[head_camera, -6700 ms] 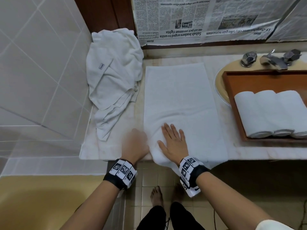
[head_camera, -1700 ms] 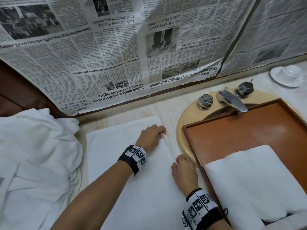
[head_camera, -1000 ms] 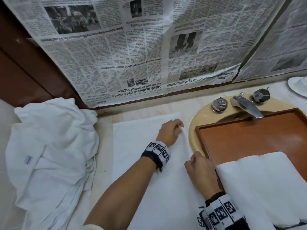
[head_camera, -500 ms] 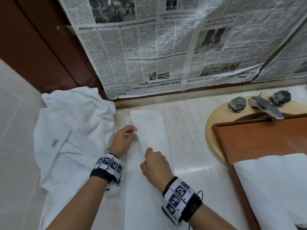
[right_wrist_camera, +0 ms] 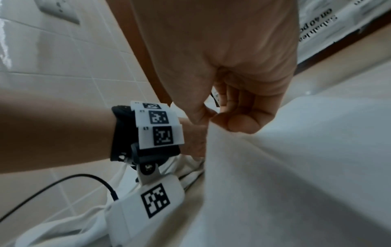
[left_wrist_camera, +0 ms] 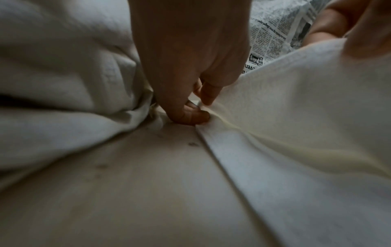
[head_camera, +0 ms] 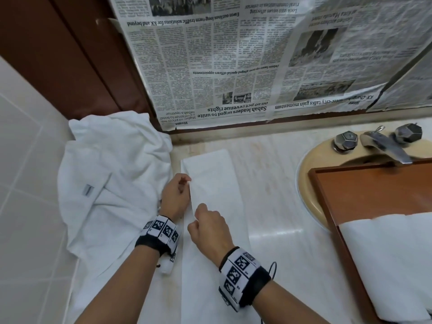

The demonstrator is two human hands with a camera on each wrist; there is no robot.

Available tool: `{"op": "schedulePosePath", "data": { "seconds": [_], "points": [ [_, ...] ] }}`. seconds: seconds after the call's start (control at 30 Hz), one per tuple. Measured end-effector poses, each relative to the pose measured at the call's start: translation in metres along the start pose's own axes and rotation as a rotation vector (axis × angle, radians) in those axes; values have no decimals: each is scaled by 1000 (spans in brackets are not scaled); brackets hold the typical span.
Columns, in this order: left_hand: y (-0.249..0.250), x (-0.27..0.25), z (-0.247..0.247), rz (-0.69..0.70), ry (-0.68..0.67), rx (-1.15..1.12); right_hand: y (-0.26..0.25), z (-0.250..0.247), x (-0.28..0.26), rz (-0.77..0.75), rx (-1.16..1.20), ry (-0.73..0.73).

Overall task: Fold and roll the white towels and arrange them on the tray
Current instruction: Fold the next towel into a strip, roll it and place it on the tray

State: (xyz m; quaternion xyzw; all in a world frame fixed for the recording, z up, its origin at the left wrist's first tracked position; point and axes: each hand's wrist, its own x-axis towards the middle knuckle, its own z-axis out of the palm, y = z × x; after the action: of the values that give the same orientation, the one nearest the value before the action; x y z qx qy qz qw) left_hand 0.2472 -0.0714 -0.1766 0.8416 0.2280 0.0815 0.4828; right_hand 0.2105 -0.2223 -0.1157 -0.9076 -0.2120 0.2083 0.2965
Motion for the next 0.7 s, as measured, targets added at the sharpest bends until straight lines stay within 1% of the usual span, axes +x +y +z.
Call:
{"op": "schedulePosePath", "data": {
  "seconds": [0.1,0.17,0.2,0.3,0.33,0.37,0.4,0.47,0.53,0.57,0.63,0.7],
  "points": [
    [1,-5,-2,-64,25,33,1,6,0,3,23,17],
    [4,-6,-3,-109,48,60,4,12,2,8,60,2],
    [6,-6,-3,-128,58,70,7,14,2,10,78,-32],
    [11,-3,-2,-183,77,46,22,15,2,-20,136,-228],
    [12,-2,-1,-192,86,46,28,11,1,-44,152,-269],
    [12,-1,0,-197,94,57,33,6,1,-71,160,-268],
    [12,0,1,-197,103,70,40,-1,3,-89,156,-232],
    [11,2,3,-203,125,99,57,-20,11,-98,112,-89],
    [12,4,5,-219,138,150,81,-40,21,-67,42,26],
    [12,6,6,-235,142,180,92,-50,24,-45,-13,50],
    [12,10,7,-253,135,252,112,-68,25,-19,-108,47],
    [11,14,9,-233,124,359,120,-80,23,-31,-135,32]
  ]
}}
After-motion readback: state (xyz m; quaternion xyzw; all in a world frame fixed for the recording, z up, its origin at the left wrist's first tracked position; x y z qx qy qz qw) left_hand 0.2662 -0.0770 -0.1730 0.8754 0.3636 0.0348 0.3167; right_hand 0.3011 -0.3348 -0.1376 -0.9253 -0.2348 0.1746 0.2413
